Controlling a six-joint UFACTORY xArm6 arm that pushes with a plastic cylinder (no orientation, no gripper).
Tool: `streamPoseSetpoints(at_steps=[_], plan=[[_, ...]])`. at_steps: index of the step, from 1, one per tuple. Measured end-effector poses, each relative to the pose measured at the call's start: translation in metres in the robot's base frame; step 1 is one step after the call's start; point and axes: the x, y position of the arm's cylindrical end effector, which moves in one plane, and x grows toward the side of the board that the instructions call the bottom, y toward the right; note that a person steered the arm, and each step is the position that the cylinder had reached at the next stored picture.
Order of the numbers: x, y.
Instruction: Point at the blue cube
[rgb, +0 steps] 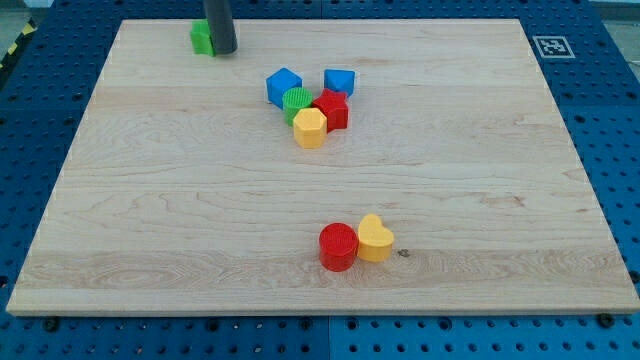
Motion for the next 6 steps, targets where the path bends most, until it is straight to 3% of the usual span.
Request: streamPoseSetpoints(at_steps=[1, 4, 6], plan=[[0.000, 0.000], [0.105, 0.023], [0.135, 0.142]])
